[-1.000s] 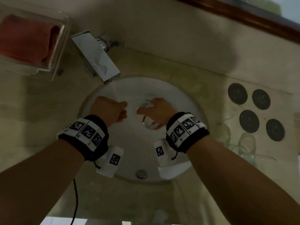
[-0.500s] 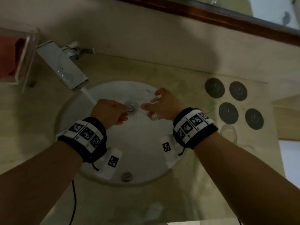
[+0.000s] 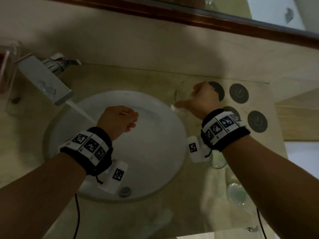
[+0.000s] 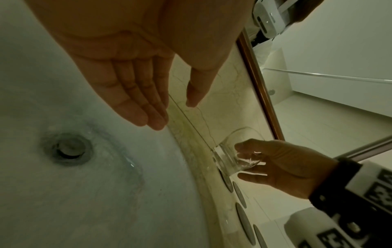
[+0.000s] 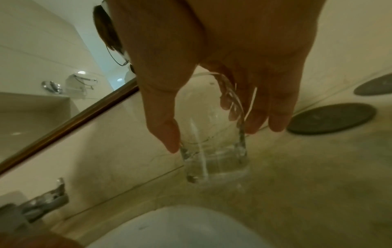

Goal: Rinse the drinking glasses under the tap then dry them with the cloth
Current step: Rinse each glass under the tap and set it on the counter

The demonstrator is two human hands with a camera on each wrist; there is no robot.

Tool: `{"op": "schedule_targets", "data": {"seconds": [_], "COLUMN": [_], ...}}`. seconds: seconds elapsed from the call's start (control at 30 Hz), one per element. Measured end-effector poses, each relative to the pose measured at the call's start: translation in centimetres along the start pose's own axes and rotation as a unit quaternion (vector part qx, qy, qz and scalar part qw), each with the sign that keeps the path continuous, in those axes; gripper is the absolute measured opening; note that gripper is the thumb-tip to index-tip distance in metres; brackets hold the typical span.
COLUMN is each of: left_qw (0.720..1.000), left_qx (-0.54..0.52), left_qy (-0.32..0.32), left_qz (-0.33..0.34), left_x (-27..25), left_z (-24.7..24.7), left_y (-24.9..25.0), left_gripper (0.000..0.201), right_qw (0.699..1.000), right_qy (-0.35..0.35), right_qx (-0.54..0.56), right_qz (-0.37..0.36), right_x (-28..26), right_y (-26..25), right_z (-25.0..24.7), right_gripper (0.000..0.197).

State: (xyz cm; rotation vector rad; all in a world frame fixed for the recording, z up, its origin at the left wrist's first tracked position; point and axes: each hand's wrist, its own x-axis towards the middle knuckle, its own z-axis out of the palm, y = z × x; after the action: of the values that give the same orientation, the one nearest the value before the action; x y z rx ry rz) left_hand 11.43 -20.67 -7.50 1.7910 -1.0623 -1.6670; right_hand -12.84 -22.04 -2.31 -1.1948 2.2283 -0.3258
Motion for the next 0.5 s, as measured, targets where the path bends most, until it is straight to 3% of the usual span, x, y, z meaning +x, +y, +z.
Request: {"op": "schedule_targets", "data": {"seconds": [0.27,0.5], "left_qw": [1.0,1.0], "left_qx": [0.014,0.012], "left_qy": [-0.003,0.001], "left_qz": [-0.001,0.004], "left_x": [0.1,0.1], "left_z": [0.7,0.4], "left_y": [-0.2,0.1], "left_gripper": [0.015,0.016], "right_qw": [0.99,0.985], "right_qy": [0.024,0.003], "right_qx": [-0.136,-0.164], "right_qz": [0.016,0.06], "right_x": [1.9,2.6], "right_y": [1.4,0.5], "right_z": [-1.1,-0.3], "right_gripper": [0.097,0.113]}}
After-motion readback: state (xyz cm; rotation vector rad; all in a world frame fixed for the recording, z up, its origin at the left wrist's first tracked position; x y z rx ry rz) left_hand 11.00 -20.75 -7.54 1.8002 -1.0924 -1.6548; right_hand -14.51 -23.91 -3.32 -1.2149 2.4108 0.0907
